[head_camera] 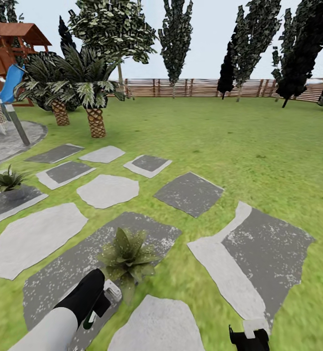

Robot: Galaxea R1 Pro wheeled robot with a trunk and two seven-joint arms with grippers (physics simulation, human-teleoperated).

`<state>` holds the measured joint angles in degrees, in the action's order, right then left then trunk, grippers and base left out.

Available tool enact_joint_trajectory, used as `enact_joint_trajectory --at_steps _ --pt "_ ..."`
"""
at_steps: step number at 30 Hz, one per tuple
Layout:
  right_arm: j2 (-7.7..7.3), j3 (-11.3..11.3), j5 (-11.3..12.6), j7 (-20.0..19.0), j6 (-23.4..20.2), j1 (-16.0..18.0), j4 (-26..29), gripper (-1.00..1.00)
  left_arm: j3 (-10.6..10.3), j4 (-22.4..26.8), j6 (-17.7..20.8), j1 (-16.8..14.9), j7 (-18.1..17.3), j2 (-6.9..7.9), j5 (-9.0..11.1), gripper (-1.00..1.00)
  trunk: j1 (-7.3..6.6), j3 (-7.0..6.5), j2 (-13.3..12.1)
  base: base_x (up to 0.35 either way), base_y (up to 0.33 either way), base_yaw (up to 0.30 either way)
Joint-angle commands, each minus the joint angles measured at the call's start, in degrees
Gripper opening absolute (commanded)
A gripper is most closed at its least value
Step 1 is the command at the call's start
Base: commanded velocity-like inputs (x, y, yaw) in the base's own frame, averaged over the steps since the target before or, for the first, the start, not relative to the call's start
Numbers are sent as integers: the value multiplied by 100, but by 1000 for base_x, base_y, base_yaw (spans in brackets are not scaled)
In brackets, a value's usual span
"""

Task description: Pick up the pesticide atomizer in the garden and spray insectifuge to fully cover both potted plants in the garden.

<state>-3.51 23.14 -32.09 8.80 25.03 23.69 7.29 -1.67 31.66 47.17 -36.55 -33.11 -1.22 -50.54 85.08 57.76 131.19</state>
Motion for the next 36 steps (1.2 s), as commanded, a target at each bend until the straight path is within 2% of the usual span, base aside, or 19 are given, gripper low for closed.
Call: enact_joint_trajectory --at_steps 1,16,24,36 --pt "0 33 -61 26 19 4 -9 100 -9 4 15 -2 -50 -1 -61 -100 0 5 2 106 -235 275" --pt "0 33 -61 25 19 4 -9 100 -11 6 11 -1 -53 -9 -44 -100 0 5 2 21 -46 240" --pt "0 33 -61 31 19 4 -9 100 -16 15 11 -2 -50 -9 -44 -100 0 5 2 0 -250 27" --pt "3 33 -61 26 19 4 -9 100 -9 15 11 -1 -49 -9 -44 -100 0 5 2 0 -273 263"
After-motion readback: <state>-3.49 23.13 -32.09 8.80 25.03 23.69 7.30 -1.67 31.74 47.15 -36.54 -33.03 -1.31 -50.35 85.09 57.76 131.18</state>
